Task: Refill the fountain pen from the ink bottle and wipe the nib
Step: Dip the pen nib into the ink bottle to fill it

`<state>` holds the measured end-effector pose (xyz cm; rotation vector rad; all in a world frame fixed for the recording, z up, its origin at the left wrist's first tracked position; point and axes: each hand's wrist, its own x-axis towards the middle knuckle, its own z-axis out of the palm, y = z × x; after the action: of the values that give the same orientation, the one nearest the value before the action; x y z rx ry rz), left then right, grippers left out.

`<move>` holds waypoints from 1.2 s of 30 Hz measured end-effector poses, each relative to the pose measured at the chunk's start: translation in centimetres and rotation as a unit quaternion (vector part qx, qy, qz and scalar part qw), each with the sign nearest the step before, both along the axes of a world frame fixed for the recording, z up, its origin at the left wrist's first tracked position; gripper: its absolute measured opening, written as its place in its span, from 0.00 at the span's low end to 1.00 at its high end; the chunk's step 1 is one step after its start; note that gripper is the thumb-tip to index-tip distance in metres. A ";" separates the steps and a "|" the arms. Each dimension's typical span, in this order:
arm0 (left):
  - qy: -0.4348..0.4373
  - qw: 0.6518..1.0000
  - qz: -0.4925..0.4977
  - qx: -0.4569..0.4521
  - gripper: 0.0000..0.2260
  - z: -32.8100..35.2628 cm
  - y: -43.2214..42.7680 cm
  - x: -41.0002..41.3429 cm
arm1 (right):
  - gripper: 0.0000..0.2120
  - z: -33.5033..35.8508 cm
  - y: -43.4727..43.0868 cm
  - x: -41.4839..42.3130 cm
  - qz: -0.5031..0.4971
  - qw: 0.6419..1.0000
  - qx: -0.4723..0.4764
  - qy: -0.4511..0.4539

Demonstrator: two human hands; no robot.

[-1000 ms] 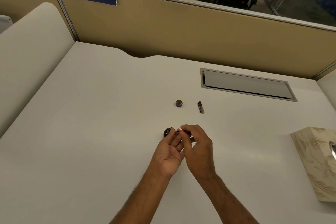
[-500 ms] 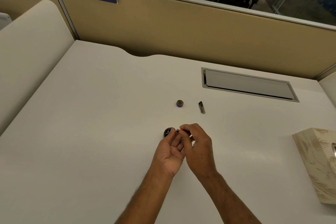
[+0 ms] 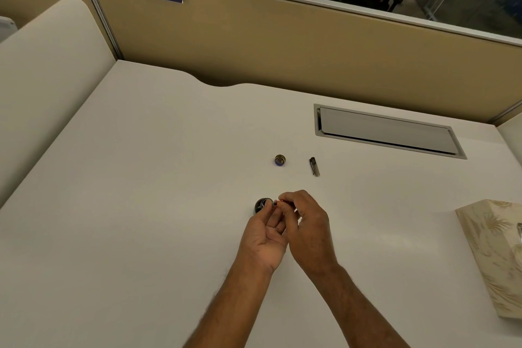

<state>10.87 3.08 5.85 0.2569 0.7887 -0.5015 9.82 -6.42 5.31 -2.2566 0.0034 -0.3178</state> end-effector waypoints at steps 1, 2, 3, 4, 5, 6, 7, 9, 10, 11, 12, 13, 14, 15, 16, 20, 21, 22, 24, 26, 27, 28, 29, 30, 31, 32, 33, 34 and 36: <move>0.001 1.000 0.000 -0.002 0.09 0.0 0.0 0.0 | 0.06 0.0 0.0 0.1 0.000 1.000 -0.001 0.000; 0.003 1.000 0.001 -0.005 0.08 0.0 0.0 0.1 | 0.06 0.0 0.0 0.1 0.000 1.000 -0.002 -0.001; 0.005 1.000 0.003 -0.008 0.08 0.0 0.0 0.1 | 0.06 0.0 0.0 0.2 0.001 1.000 -0.001 0.000; 0.008 1.000 0.007 -0.012 0.08 0.0 0.0 0.1 | 0.06 0.0 0.0 0.3 0.002 1.000 0.001 0.001; 0.011 1.000 0.011 -0.016 0.08 0.0 0.0 0.2 | 0.06 0.0 0.0 0.3 0.002 1.000 0.004 0.002; 0.013 1.000 0.015 -0.017 0.08 0.1 0.0 0.2 | 0.06 0.0 0.0 0.4 0.003 1.000 0.007 0.003; 0.014 1.000 0.018 -0.016 0.08 0.1 -0.1 0.3 | 0.06 0.0 0.0 0.4 0.003 1.000 0.007 0.003; 0.014 1.000 0.020 -0.010 0.08 0.1 -0.2 0.3 | 0.06 -0.1 0.0 0.5 0.005 1.000 0.002 0.002; 0.013 1.000 0.020 -0.009 0.08 0.1 -0.2 0.3 | 0.06 -0.1 0.0 0.5 0.007 1.000 -0.001 0.002; 0.013 1.000 0.019 -0.008 0.08 0.0 -0.2 0.3 | 0.06 -0.1 0.0 0.5 0.007 1.000 -0.002 0.002; 0.014 1.000 0.018 -0.007 0.09 0.1 -0.2 0.3 | 0.06 0.0 0.0 0.5 0.008 1.000 -0.004 -0.001; 0.014 1.000 0.016 -0.006 0.09 0.1 -0.2 0.2 | 0.06 0.0 0.0 0.4 0.007 1.000 -0.006 -0.004; 0.013 1.000 0.015 -0.007 0.09 0.3 -0.1 0.2 | 0.06 0.1 0.1 0.4 0.008 1.000 -0.008 -0.009; 0.014 1.000 0.013 -0.009 0.09 0.4 -0.1 0.2 | 0.06 0.1 0.2 0.3 0.008 1.000 -0.009 -0.013; 0.015 1.000 0.013 -0.012 0.09 0.7 -0.1 0.2 | 0.06 0.1 0.2 0.3 0.008 1.000 -0.009 -0.016; 0.018 1.000 0.013 -0.018 0.10 1.0 0.0 0.2 | 0.07 0.0 0.5 0.3 0.001 0.999 -0.013 -0.029; 0.020 1.000 0.014 -0.017 0.10 0.9 0.0 0.2 | 0.07 -0.1 0.5 0.4 0.003 0.999 -0.013 -0.032; 0.021 1.000 0.015 -0.016 0.09 0.8 0.0 0.2 | 0.07 -0.1 0.5 0.4 0.005 0.999 -0.014 -0.033; 0.024 1.000 0.016 -0.011 0.09 0.6 0.0 0.3 | 0.08 -0.2 0.5 0.5 0.008 0.999 -0.015 -0.034; 0.024 1.000 0.016 -0.008 0.09 0.5 0.0 0.3 | 0.09 -0.2 0.5 0.6 0.010 0.999 -0.016 -0.034; 0.023 1.000 0.017 -0.008 0.09 0.4 0.0 0.3 | 0.09 -0.2 0.5 0.6 0.011 0.999 -0.017 -0.034; 0.022 1.000 0.018 -0.010 0.09 0.5 0.0 0.3 | 0.09 -0.2 0.5 0.5 0.012 0.999 -0.015 -0.033; 0.020 1.000 0.018 -0.013 0.09 0.5 0.0 0.2 | 0.08 -0.2 0.6 0.5 0.010 0.999 -0.011 -0.033; 0.017 1.000 0.015 -0.016 0.10 0.6 0.0 0.2 | 0.08 -0.2 0.6 0.4 0.006 0.999 -0.006 -0.032; 0.014 1.000 0.012 -0.020 0.11 0.7 0.0 0.2 | 0.07 -0.2 0.6 0.4 -0.001 1.000 0.000 -0.030; 0.010 1.000 0.008 -0.023 0.12 0.8 0.0 0.1 | 0.06 -0.2 0.6 0.4 -0.007 1.000 0.003 -0.028; 0.009 1.000 0.006 -0.025 0.13 0.9 0.0 0.1 | 0.05 -0.2 0.7 0.4 -0.012 1.000 0.002 -0.025; 0.008 1.000 0.006 -0.027 0.13 1.0 0.1 0.1 | 0.04 -0.2 0.7 0.4 -0.016 1.000 -0.002 -0.022; 0.008 0.999 0.007 -0.031 0.13 1.1 0.2 0.0 | 0.04 -0.2 0.8 0.4 -0.018 1.000 -0.011 -0.020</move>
<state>10.91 3.24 6.98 0.1898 0.7893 -0.5157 10.24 -5.61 5.12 -2.2735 0.0201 -0.3828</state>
